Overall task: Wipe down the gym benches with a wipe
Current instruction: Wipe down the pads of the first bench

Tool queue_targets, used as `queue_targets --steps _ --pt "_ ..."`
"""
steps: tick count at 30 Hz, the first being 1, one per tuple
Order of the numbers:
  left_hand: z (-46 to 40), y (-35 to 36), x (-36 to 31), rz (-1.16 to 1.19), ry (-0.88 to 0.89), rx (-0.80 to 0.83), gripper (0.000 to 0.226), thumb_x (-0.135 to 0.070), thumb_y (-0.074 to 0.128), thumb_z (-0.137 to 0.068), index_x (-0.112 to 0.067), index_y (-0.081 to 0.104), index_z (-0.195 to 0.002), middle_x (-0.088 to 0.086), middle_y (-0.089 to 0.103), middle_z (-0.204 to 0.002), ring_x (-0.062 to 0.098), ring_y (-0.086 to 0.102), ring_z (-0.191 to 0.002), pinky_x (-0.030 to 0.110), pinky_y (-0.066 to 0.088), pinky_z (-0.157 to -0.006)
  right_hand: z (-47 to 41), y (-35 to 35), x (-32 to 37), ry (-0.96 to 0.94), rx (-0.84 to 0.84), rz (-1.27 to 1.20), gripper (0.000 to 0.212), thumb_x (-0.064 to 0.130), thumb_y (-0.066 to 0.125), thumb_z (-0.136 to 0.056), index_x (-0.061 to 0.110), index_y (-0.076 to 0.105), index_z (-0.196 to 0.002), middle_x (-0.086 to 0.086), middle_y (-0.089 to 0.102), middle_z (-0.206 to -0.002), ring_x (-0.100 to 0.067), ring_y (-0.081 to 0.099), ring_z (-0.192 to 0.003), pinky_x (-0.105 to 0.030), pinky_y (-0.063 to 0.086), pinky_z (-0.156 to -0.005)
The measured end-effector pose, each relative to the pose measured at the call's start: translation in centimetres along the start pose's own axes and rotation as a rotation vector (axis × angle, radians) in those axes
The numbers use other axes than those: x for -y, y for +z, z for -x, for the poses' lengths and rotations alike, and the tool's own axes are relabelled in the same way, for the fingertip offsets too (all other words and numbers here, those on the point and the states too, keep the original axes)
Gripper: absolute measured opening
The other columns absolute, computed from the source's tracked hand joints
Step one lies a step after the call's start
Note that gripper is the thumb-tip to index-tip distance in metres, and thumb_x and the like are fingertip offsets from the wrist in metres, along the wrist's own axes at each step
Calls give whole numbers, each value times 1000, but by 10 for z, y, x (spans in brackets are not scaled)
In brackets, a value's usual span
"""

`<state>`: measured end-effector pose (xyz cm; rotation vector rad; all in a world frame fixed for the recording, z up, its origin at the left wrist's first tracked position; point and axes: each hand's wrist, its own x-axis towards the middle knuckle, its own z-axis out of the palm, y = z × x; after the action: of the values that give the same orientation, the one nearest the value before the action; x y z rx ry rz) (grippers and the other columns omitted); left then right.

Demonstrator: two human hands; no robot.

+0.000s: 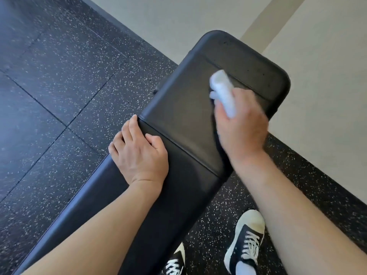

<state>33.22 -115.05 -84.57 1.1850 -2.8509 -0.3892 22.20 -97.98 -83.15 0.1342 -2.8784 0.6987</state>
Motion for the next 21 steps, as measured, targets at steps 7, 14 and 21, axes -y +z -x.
queue_targets --steps 7,14,21 --pt "1 1 0 12 -6 10 53 -26 38 -102 -22 39 -155 1 48 -156 32 43 -139 49 24 -121 61 7 56 -443 181 -159 34 38 57 -97 10 74 -105 -6 59 -83 -29 60 -69 -43 51 -56" --pt "2 1 2 8 59 -19 55 -28 33 -101 -25 36 -156 1 45 -158 35 44 -137 53 26 -118 27 -17 -52 -73 -60 -93 29 38 60 -98 14 69 -110 -5 59 -95 -30 59 -81 -37 45 -59" --pt "2 -11 0 46 86 59 58 -19 36 -103 -32 31 -160 0 34 -166 37 39 -142 56 25 -118 82 -9 -36 269 -108 -441 24 33 62 -96 17 56 -114 4 57 -109 -19 57 -92 -30 39 -71"
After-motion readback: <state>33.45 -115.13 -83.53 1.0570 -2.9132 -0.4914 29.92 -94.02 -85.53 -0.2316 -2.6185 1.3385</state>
